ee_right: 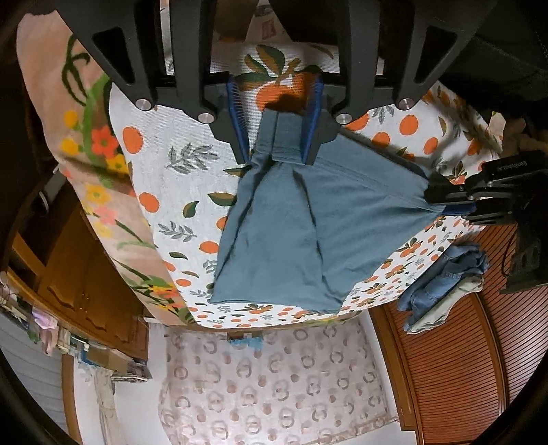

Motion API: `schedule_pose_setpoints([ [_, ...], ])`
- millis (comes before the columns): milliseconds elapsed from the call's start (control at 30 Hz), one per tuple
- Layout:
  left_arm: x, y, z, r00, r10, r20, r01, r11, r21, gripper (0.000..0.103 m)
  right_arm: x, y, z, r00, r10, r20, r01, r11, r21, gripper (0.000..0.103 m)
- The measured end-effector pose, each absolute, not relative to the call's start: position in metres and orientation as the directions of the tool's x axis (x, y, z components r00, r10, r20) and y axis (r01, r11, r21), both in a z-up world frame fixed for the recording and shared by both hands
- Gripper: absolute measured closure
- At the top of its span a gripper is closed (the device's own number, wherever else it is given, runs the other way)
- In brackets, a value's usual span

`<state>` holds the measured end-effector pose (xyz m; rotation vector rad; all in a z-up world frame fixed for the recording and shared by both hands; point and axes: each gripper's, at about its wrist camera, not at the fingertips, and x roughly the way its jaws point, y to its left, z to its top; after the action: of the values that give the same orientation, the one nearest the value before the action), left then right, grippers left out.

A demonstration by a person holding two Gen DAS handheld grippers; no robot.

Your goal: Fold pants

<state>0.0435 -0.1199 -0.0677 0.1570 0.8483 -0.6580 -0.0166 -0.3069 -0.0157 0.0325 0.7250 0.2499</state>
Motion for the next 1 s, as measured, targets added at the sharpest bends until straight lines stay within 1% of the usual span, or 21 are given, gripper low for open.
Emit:
schedule_pose_setpoints([
  [267, 0.048, -0.121, -0.078, 0.464, -0.447, -0.765, 0.579, 0.806, -0.119, 0.082, -0.012, -0.307, -0.021, 0.699, 0.250, -0.670, -0.219, 0.967, 0.133, 0.068],
  [367, 0.050, -0.121, -0.080, 0.462, -0.436, -0.773, 0.570, 0.813, -0.117, 0.077, -0.011, -0.305, -0.023, 0.698, 0.252, -0.671, -0.222, 0.966, 0.131, 0.068],
  [500, 0.054, -0.118, -0.083, 0.467, -0.418, -0.779, 0.547, 0.829, -0.116, 0.061, -0.011, -0.303, -0.023, 0.703, 0.250, -0.666, -0.224, 0.966, 0.128, 0.068],
  [533, 0.054, -0.117, -0.085, 0.466, -0.416, -0.781, 0.545, 0.830, -0.117, 0.058, -0.011, -0.302, -0.023, 0.705, 0.247, -0.665, -0.224, 0.967, 0.122, 0.068],
  [733, 0.056, -0.114, -0.087, 0.460, -0.430, -0.777, 0.542, 0.829, -0.138, 0.055, -0.012, -0.302, -0.024, 0.708, 0.248, -0.661, -0.231, 0.966, 0.115, 0.068],
  [1000, 0.055, -0.122, -0.087, 0.454, -0.449, -0.769, 0.574, 0.808, -0.133, 0.054, -0.012, -0.304, -0.025, 0.708, 0.273, -0.651, -0.251, 0.959, 0.129, 0.073],
])
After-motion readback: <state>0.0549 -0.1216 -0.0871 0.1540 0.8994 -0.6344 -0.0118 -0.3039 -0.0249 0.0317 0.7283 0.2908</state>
